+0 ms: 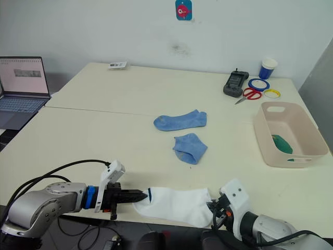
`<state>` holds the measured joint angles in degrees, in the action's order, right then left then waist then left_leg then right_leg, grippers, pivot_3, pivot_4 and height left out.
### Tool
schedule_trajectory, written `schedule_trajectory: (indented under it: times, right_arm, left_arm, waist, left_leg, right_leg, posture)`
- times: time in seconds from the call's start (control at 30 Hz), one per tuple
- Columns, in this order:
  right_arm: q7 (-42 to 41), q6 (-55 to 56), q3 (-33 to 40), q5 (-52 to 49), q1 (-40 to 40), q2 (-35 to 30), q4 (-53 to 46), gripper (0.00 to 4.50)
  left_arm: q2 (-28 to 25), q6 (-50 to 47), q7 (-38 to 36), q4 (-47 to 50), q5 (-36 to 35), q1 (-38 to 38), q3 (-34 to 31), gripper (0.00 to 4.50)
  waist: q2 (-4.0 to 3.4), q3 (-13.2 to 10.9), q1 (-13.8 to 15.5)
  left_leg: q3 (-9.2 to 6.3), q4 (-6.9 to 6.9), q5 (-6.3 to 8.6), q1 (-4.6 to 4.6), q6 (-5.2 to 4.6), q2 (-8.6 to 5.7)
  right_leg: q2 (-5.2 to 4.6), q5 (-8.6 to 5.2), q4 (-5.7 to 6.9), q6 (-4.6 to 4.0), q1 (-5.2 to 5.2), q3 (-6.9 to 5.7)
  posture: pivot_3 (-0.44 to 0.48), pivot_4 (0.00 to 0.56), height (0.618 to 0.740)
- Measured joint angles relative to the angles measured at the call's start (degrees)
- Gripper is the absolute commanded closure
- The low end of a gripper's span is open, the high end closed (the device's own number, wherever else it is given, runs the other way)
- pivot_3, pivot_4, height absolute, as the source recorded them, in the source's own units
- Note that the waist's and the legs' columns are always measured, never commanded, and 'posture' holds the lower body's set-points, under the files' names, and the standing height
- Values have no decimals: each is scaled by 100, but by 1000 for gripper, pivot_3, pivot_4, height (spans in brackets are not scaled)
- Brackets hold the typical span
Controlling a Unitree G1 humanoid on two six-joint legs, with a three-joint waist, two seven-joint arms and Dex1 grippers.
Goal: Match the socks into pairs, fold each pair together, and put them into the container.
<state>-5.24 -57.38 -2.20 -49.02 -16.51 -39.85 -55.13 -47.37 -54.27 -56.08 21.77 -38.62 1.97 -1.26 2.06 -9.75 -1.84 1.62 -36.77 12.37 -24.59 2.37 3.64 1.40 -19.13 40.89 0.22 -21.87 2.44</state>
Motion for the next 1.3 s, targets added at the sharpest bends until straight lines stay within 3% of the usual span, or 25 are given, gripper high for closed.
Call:
schedule_trajectory:
  times: [0.17, 0.3, 0.33, 0.47, 0.67, 0.8, 0.93, 1.1, 1.13, 1.3]
  right_arm:
    - [-63, 216, 12, 49, -151, -13, 0, 1762]
    - [-3, 517, 213, -7, -275, 8, 0, 440]
    - [48, 564, 291, -1, -277, 55, 0, 81]
    - [82, 669, 250, 228, -351, 201, 1, 32]
    - [-22, 898, -317, 925, -394, 448, 161, 32]
    - [-119, 965, -711, 1309, -529, 473, 336, 956]
    - [-252, 1077, -931, 1643, -610, 476, 348, 2378]
    - [-342, 1091, -975, 1867, -586, 530, 346, 4133]
    - [-351, 1090, -953, 1866, -558, 576, 346, 4393]
    - [-401, 1029, -603, 1836, -184, 736, 337, 4454]
  left_arm:
    - [-348, 519, -366, 18, 171, -339, 36, 3271]
    - [-528, 874, -561, 23, 157, -406, -394, 2053]
    - [-520, 895, -561, -17, 133, -324, -487, 2013]
    - [-442, 1223, -522, -223, 306, -136, -499, 2013]
    - [-332, 1404, -476, -210, 635, -456, 127, 2013]
    - [-228, 1644, -466, -273, 876, -345, 391, 2013]
    - [-49, 1696, -409, -389, 993, -177, 607, 2907]
    - [164, 1628, -280, -519, 1049, 31, 692, 4424]
    - [332, 1535, -188, -580, 994, 97, 665, 4500]
    - [713, 1349, 118, -843, 953, 638, 639, 4500]
  waist:
    - [0, 0, 1]
    - [0, 0, 5]
    - [0, 0, 6]
    - [-1, 0, -4]
    - [1, 1, 1]
    - [-21, 18, 7]
    - [-39, 50, 16]
    - [-43, 58, 16]
    - [-43, 58, 18]
    - [-32, 53, 17]
  left_leg:
    - [3, 3, 0, 0, 0, 0]
    - [3, 3, 0, 1, 0, 1]
    - [3, 3, 0, 0, 0, 0]
    - [9, 5, 0, 1, 0, 0]
    - [8, 6, 0, 0, 0, 1]
    - [15, 6, 0, 0, 0, -3]
    - [15, 5, 1, 1, -1, -5]
    - [15, 5, 1, 1, -1, -6]
    - [14, 4, 1, 0, -1, -6]
    - [5, 3, 1, -2, -2, -3]
  right_leg:
    - [-1, 0, 0, 0, -3, 3]
    - [-2, -1, -1, -1, -4, 1]
    - [-2, -1, -1, -1, -3, 1]
    - [-1, -1, -3, -1, -5, 6]
    - [-1, -1, -2, -1, -9, 6]
    - [-5, -1, -4, -1, -8, 10]
    - [-7, -2, -7, 0, -4, 9]
    - [-7, -2, -8, 2, -2, 10]
    - [-7, -3, -8, 2, -1, 8]
    - [3, -3, -6, 2, -1, 3]
  posture:
    - [0, 150, 725]
    - [0, 150, 725]
    - [0, 150, 725]
    - [0, 150, 725]
    - [0, 150, 725]
    - [0, 150, 725]
    - [0, 150, 725]
    - [0, 150, 725]
    - [0, 150, 725]
    - [0, 150, 725]
